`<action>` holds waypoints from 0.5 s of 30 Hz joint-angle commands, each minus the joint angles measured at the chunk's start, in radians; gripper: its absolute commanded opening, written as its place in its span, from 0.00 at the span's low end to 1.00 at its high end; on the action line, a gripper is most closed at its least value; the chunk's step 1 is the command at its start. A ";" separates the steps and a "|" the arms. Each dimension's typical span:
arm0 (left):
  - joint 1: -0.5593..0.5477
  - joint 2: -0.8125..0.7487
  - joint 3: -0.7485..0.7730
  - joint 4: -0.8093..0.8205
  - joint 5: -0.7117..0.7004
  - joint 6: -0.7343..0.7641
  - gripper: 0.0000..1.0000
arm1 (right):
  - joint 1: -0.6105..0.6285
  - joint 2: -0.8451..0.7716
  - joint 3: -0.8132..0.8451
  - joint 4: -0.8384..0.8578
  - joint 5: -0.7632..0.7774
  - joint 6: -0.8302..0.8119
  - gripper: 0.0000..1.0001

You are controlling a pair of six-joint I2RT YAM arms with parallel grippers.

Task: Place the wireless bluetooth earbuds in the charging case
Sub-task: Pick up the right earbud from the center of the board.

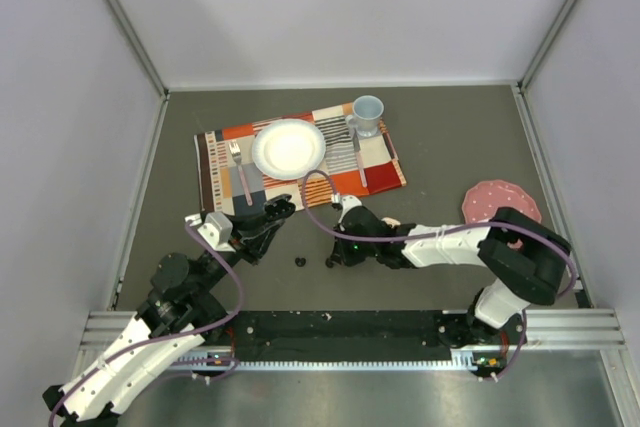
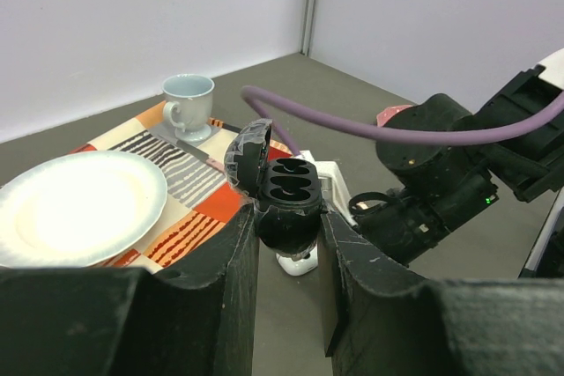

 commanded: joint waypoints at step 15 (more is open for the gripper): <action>-0.001 0.031 -0.040 0.160 -0.004 -0.053 0.00 | 0.064 -0.570 -0.110 0.225 0.380 0.020 0.00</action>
